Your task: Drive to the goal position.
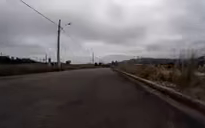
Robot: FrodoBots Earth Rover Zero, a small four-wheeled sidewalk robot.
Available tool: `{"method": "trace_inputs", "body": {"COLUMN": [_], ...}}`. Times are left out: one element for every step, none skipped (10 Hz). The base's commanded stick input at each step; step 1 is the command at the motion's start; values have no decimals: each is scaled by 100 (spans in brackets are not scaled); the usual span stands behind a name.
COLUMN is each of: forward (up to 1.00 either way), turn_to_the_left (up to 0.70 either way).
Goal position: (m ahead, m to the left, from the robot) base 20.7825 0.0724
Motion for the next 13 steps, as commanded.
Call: {"method": "trace_inputs", "body": {"forward": [70, 70, 70, 70, 70, 70, 70, 70, 70, 70, 70, 70, 70], "turn_to_the_left": [0, 0, 0, 0, 0, 0, 0, 0, 0, 0, 0, 0, 0]}}
